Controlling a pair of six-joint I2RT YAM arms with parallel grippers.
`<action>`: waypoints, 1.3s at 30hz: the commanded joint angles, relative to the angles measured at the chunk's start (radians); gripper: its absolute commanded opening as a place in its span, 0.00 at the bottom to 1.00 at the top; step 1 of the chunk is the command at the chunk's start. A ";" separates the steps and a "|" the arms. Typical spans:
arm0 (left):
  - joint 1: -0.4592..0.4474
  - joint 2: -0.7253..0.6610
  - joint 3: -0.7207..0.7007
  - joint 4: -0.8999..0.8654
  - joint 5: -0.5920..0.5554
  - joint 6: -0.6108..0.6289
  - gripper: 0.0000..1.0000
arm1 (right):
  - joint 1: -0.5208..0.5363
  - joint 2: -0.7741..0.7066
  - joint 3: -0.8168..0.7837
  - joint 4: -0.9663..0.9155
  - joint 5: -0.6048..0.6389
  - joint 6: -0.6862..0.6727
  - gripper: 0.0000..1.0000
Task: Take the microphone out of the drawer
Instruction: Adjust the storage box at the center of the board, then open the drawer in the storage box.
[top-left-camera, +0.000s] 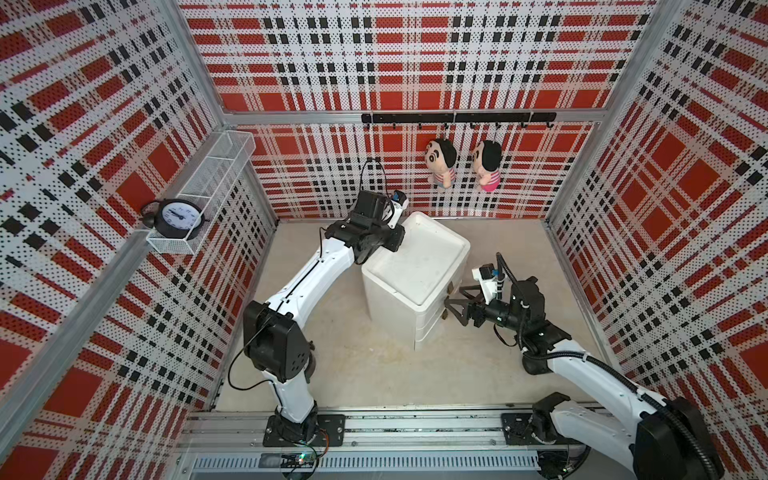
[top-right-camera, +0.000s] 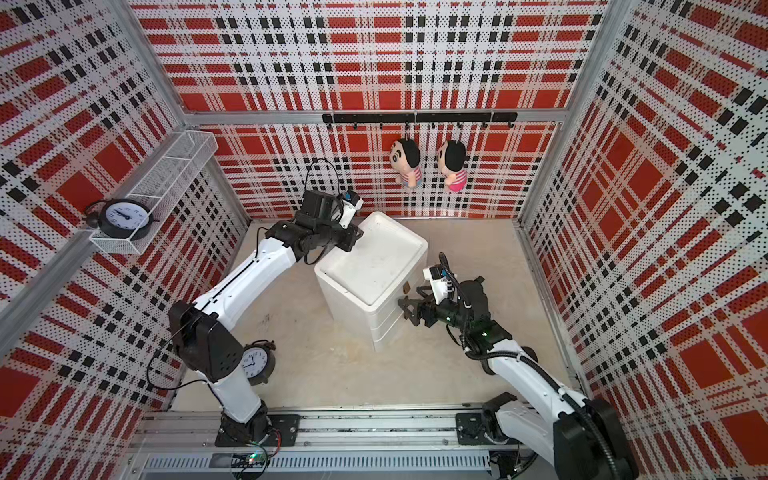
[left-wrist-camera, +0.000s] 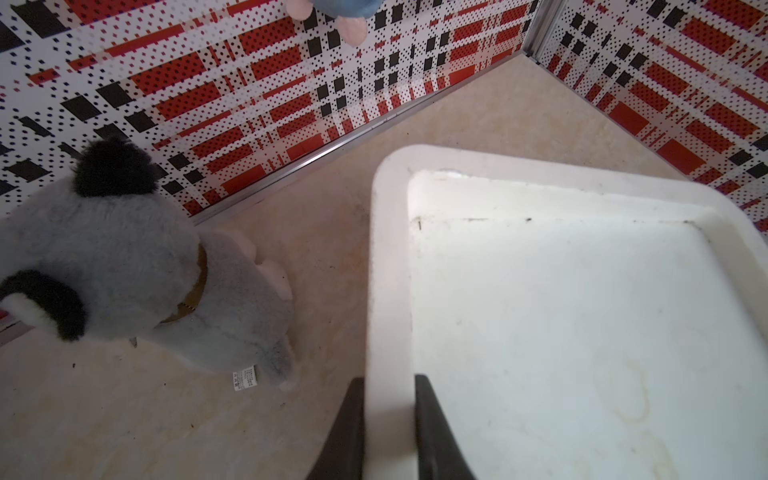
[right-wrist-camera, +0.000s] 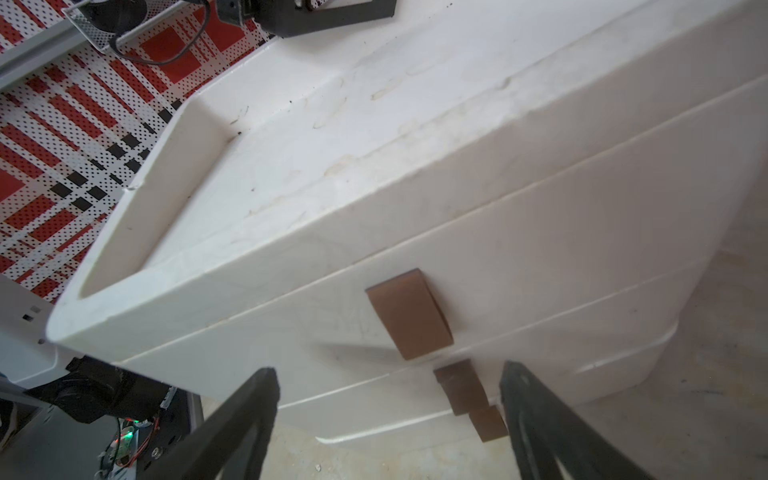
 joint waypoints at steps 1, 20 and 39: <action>-0.010 0.048 -0.048 0.093 0.057 0.025 0.01 | -0.007 0.027 0.038 0.025 -0.011 -0.056 0.80; -0.029 0.068 -0.059 0.091 0.056 0.037 0.03 | -0.011 0.113 0.099 0.063 -0.065 -0.123 0.37; -0.048 0.055 -0.075 0.085 -0.018 0.029 0.03 | -0.011 0.101 0.101 0.049 -0.062 -0.132 0.00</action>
